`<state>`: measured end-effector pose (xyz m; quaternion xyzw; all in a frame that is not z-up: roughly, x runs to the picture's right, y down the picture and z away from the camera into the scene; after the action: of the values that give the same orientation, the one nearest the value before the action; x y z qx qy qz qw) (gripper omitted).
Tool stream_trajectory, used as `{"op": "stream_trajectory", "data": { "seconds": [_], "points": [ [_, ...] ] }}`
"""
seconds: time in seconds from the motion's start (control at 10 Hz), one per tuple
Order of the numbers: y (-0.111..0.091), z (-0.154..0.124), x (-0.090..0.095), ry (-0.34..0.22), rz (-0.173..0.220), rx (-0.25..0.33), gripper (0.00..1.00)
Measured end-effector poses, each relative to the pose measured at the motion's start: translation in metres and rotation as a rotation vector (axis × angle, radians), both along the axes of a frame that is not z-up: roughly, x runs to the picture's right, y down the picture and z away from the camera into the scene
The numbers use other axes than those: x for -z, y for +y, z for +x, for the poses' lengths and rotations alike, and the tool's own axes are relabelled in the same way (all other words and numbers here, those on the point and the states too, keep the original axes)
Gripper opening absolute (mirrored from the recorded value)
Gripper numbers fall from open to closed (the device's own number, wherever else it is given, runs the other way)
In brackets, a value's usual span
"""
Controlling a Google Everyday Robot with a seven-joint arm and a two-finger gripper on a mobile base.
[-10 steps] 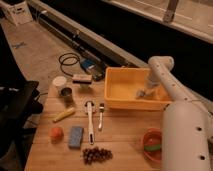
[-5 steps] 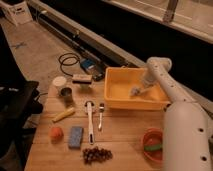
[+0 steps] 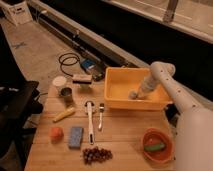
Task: Wipe tray with towel
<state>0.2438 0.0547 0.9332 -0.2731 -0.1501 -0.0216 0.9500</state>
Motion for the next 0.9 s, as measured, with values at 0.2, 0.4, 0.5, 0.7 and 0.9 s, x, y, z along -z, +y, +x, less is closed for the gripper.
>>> {"op": "stream_trajectory", "data": {
  "seconds": [0.2,0.4,0.5,0.7,0.9],
  "points": [
    [0.006,0.010,0.017,0.059,-0.024,0.026,0.00],
    [0.000,0.036,0.022,0.128,-0.045,0.050,0.00],
    [-0.006,0.040,0.018,0.146,-0.046,0.053,0.00],
    [-0.029,0.055,-0.008,0.182,-0.051,0.056,0.00],
    [-0.042,0.063,-0.033,0.187,-0.054,0.048,0.00]
  ]
}}
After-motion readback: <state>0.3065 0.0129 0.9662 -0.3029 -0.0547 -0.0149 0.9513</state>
